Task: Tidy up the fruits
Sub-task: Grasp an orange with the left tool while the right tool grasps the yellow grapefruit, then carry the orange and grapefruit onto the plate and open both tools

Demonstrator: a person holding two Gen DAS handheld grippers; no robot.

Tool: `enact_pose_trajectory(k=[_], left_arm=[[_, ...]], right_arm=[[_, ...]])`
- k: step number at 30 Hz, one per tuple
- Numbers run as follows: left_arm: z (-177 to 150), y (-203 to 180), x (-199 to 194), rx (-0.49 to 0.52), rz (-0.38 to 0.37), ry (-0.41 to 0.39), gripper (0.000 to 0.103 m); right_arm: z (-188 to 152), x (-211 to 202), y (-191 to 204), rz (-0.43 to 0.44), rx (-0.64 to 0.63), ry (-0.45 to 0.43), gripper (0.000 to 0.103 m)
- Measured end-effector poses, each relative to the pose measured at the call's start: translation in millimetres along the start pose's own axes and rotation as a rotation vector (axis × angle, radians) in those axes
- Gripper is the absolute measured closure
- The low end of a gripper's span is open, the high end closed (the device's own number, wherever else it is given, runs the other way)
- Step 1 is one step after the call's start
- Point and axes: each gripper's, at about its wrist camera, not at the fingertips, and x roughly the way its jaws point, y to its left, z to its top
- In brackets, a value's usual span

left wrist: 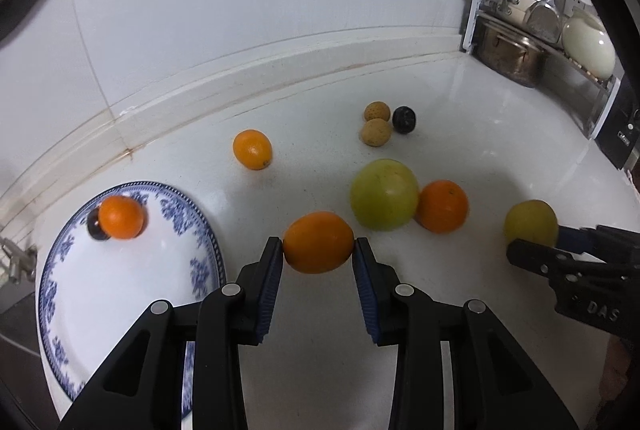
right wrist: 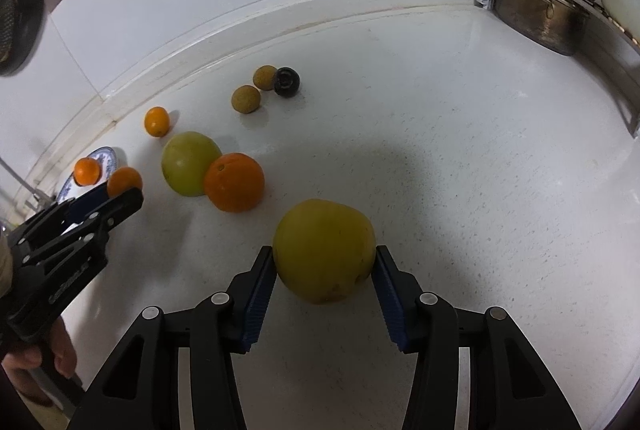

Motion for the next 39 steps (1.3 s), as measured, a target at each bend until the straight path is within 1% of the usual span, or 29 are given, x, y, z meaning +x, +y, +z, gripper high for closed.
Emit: enact_pose_trajectory(k=[8,15,21,26,32,39], left_arm=[[-11.7,-1.1,-28.2,-0.058,0.022,-0.035,0.068],[-22.2,3.3,-55.7,-0.096,0.056,-0.069,0.068],[-31.5,12.6,-81.7,-0.153,0.079,-0.109,0.068],[-41.8,23.7,-104.3,-0.197,0.122,-0.140,0.068],[-52.9,35.2,-128.1,-0.234,0.183,-0.169,0.068],[-64.5,50.7,-148.3,-0.275,0.248,-0.192,0.068]], right_arm=[[-2.1,-20.1,8.3,0.043,-0.067,-0.059,0.053],[-0.8,-40.0,25.5,0.097,-0.136,-0.110,0.053],[-1.1,-55.3,42.5,0.139,-0.193,-0.151,0.053],[-0.9,-66.1,61.0,0.190,-0.251,-0.172,0.053],[-5.9,-72.7,85.4,0.259,-0.317,-0.174,0.053],[-7.7,-79.1,113.7,0.336,-0.392,-0.186,0.053]])
